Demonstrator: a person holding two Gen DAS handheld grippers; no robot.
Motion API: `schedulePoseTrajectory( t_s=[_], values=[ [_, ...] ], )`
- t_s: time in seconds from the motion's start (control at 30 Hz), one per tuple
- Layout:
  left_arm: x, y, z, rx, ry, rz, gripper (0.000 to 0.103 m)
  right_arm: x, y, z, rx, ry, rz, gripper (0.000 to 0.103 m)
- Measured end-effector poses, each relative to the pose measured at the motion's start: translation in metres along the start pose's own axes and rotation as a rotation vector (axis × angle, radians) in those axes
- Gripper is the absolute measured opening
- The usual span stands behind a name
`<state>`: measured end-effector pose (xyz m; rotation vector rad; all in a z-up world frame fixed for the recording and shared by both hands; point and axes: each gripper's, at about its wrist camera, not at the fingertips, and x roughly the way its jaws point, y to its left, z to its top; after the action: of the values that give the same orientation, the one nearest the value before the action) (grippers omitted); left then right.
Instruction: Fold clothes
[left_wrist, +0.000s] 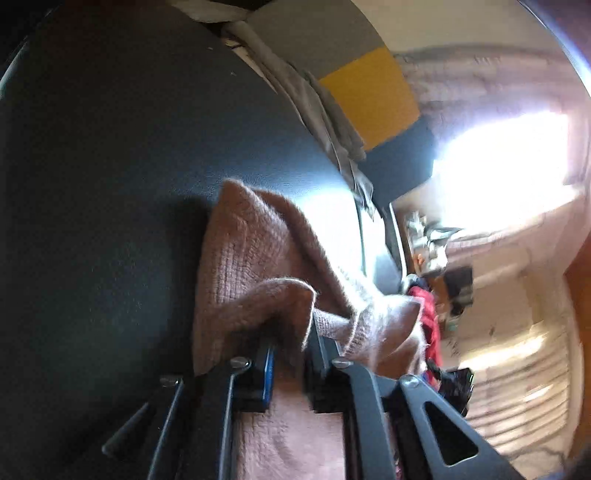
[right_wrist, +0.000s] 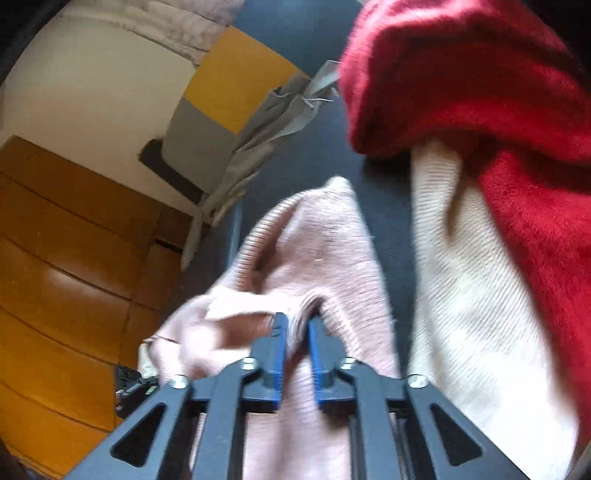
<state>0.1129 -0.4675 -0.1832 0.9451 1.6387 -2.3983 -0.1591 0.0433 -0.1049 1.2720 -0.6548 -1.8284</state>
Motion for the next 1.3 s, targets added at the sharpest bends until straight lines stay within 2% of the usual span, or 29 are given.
schedulePoseTrajectory(
  t_s=[0.03,0.13,0.17,0.23,0.3,0.4,0.53,0.67,0.73,0.77,0.87,0.93,1.0,1.1,1.17,1.2,1.23,1.3],
  values=[
    [-0.002,0.000,0.003,-0.019,-0.011,-0.021,0.020,-0.003,0.007,-0.001,-0.004,-0.007,0.026,0.045],
    [-0.005,-0.009,0.005,-0.022,-0.031,-0.041,0.023,-0.006,0.029,-0.005,-0.027,0.005,0.116,0.053],
    [-0.004,-0.015,0.002,-0.007,-0.017,-0.040,0.024,-0.004,0.033,-0.007,-0.028,0.019,0.142,0.055],
    [-0.001,-0.025,-0.004,0.018,0.010,-0.037,0.026,0.004,0.040,-0.012,-0.024,0.061,0.182,0.064],
    [-0.002,-0.029,-0.011,0.030,0.018,-0.037,0.027,0.020,0.042,-0.016,-0.019,0.113,0.179,0.067],
    [0.000,-0.030,-0.019,0.037,0.023,-0.087,0.032,0.044,0.040,-0.019,-0.005,0.155,0.176,0.067],
    [0.013,-0.032,-0.004,0.025,0.045,-0.116,0.035,0.060,0.047,0.000,-0.004,0.140,0.207,0.069],
    [0.025,-0.043,0.023,-0.005,-0.049,-0.132,0.035,0.070,0.058,0.034,0.015,0.068,0.234,0.071],
    [0.026,-0.051,0.031,0.025,-0.066,-0.106,0.035,0.073,0.065,0.044,0.027,0.042,0.239,0.074],
    [0.026,-0.059,0.031,0.077,-0.072,-0.040,0.035,0.073,0.069,0.048,0.021,0.031,0.236,0.074],
    [0.026,-0.073,0.021,0.219,-0.062,0.109,0.036,0.064,0.090,0.052,-0.083,0.018,0.173,0.074],
    [0.030,-0.077,0.012,0.308,-0.042,0.230,0.037,0.055,0.106,0.046,-0.218,0.011,0.042,0.074],
    [0.027,-0.067,0.003,0.347,-0.043,0.294,0.037,0.040,0.109,0.036,-0.346,-0.018,-0.122,0.074],
    [0.027,-0.053,0.000,0.333,-0.056,0.375,0.038,0.034,0.096,0.028,-0.433,-0.015,-0.333,0.073],
    [0.018,-0.053,0.001,0.331,-0.116,0.386,0.038,0.039,0.084,0.026,-0.455,0.011,-0.435,0.069],
    [0.013,-0.054,0.001,0.330,-0.142,0.379,0.040,0.040,0.079,0.026,-0.451,0.022,-0.443,0.064],
    [0.014,-0.057,0.003,0.357,-0.145,0.392,0.045,0.043,0.074,0.025,-0.449,0.034,-0.450,0.060],
    [0.019,-0.062,0.005,0.419,-0.141,0.436,0.047,0.051,0.071,0.025,-0.458,0.062,-0.465,0.054]
  ],
)
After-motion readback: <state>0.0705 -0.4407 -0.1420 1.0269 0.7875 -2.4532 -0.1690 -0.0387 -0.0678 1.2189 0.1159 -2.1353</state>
